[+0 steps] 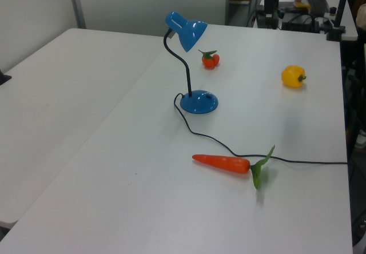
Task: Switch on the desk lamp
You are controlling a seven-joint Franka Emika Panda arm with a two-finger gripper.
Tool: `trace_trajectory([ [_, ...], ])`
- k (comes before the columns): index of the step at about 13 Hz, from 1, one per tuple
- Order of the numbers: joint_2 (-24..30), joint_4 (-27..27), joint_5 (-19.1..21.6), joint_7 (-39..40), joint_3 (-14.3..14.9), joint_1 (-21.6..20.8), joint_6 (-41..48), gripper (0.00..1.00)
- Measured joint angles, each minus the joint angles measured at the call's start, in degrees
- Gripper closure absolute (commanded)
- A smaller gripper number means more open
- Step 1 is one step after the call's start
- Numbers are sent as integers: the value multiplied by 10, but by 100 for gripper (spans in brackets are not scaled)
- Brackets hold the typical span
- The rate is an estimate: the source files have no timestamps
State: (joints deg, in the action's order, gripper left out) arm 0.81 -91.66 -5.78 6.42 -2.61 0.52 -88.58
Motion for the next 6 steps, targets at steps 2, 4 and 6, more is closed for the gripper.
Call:
trace_trajectory([
  [2,0,0,12,0,0,0,0,38],
  [4,0,0,26,0,0,1,0,78],
  [6,0,0,29,0,0,1,0,100],
])
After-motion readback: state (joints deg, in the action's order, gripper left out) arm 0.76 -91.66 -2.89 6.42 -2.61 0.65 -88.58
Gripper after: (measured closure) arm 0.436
